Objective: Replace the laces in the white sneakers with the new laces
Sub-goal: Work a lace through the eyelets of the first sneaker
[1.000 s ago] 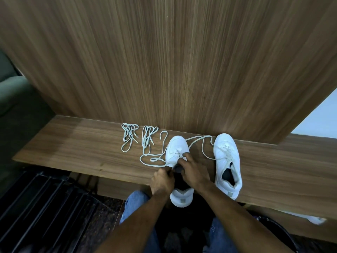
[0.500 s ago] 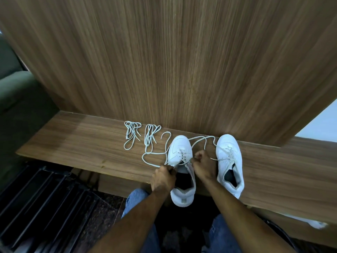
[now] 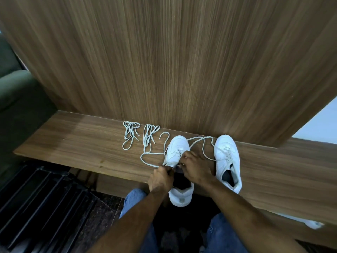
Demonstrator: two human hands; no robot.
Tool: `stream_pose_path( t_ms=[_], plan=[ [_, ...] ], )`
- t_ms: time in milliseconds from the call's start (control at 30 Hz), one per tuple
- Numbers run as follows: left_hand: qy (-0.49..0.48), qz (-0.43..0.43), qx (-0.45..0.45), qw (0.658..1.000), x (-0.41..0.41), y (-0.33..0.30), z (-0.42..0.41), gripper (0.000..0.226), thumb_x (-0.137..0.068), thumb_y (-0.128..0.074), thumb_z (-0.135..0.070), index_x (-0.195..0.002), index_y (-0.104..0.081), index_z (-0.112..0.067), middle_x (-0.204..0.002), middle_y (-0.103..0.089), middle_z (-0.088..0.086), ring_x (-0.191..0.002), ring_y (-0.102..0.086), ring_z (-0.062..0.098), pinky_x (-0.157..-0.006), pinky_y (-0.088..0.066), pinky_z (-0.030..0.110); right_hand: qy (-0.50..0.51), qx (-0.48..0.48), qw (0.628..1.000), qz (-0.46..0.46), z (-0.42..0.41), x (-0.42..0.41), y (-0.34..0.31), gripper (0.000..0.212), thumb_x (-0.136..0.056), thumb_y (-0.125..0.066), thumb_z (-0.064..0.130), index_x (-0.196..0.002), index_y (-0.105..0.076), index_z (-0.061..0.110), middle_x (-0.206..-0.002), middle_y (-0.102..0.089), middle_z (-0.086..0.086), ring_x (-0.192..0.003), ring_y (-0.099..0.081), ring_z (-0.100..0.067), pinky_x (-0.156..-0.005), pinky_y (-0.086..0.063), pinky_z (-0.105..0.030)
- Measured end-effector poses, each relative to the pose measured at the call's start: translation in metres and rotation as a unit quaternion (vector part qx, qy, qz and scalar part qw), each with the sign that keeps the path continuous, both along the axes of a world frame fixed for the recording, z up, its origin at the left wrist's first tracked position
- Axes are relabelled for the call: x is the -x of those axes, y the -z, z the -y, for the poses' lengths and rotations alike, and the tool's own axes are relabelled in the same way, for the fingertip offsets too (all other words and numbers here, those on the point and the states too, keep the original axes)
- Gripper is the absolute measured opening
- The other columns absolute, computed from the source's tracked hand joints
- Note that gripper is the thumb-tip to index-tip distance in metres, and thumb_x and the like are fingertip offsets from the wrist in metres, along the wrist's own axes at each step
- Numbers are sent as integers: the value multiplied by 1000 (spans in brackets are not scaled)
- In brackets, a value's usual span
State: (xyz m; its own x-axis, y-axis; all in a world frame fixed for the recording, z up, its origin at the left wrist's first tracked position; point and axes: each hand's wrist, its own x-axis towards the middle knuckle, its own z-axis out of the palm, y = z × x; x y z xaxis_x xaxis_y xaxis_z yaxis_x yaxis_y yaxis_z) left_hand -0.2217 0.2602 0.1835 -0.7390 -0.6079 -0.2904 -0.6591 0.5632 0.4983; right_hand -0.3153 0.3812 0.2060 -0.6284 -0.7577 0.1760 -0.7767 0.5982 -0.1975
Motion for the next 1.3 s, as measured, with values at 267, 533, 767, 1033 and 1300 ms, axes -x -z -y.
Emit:
stream_pose_path(
  t_ms=[267,533,767,1033,1300],
  plan=[
    [-8,10,-2,1000,1,4,1,52,-84,-46,-64,-108,-66,-23,-111,-66,11,-109,-59,34,-86,-47,38,304,336,871,188,-17,10,-20,13,-83,-61,15,-76,-51,20,-88,-50,2,-81,-54,-19,-71,-40,-32],
    [-17,12,-4,1000,0,4,2,46,-83,-48,-58,-106,-67,-23,-109,-66,10,-107,-60,34,-85,-48,38,37,-31,998,-47,3,-8,0,28,-76,-58,38,-95,-68,20,-113,-61,-3,-107,-58,-28,-86,-47,-43],
    [-17,13,0,1000,0,3,3,51,-82,-47,-63,-105,-68,-22,-108,-67,10,-107,-61,34,-85,-49,38,112,194,958,181,10,5,-8,16,-85,-61,18,-78,-71,8,-99,-56,0,-90,-57,-12,-82,-48,-26],
    [-22,16,5,1000,0,-2,0,49,-84,-51,-59,-105,-68,-19,-109,-67,11,-108,-60,34,-86,-47,37,307,319,891,95,-13,18,-40,13,-79,-59,18,-91,-61,14,-103,-54,-3,-87,-57,-22,-73,-46,-34],
    [-25,8,-14,1000,-2,-7,-1,45,-84,-50,-54,-103,-68,-18,-108,-67,11,-106,-61,34,-84,-48,37,50,-58,996,-44,10,-19,6,22,-75,-58,32,-87,-69,18,-102,-64,-3,-109,-58,-27,-97,-43,-51]
  ],
)
